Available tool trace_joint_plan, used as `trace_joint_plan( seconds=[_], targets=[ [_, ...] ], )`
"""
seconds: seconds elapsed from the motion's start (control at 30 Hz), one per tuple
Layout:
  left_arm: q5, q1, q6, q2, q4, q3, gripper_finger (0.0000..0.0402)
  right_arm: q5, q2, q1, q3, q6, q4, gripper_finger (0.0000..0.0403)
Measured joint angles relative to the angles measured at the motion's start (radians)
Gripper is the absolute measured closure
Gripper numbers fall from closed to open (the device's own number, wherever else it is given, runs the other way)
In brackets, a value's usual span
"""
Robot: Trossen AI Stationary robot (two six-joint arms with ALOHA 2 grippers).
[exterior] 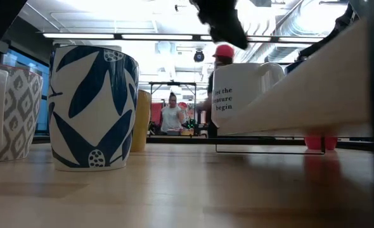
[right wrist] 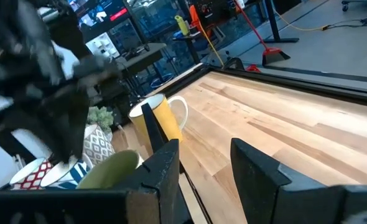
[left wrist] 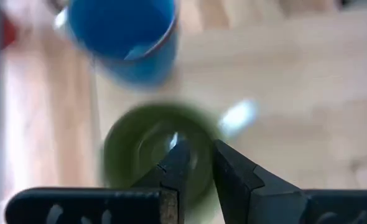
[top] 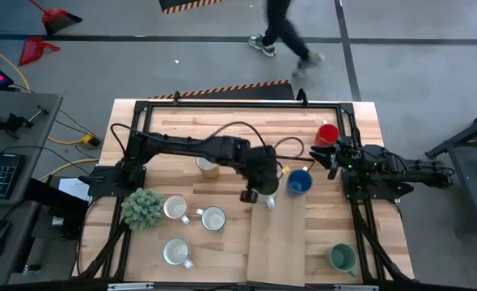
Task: Place coffee mugs
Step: Put the white mug on the shelf
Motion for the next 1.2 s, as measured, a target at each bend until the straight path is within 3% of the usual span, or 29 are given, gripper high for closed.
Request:
trace_joint_plan(
  seconds=[0.17,0.33,0.67,0.9,1.2],
  targets=[
    [-0.027,0.018,0.021,-0.022,-0.187,0.063,0.0343,-0.016,0.000,0.000,0.000,0.000,-0.003,0.0277],
    [-0.027,0.034,-0.013,-0.037,-0.303,0.017,0.0343,-0.019,-0.001,0.000,0.000,0.000,-0.003,0.0277],
    [-0.028,0.038,-0.085,-0.035,-0.193,-0.173,0.0343,-0.019,-0.001,0.000,0.000,0.000,-0.003,0.0277],
    [-0.021,0.037,-0.116,-0.035,-0.060,-0.182,0.0343,-0.019,-0.001,0.000,0.000,0.000,0.001,0.0277],
    [0.068,0.007,-0.125,-0.035,-0.053,-0.182,0.0343,-0.019,-0.001,0.000,0.000,0.000,0.002,0.0277]
  ],
)
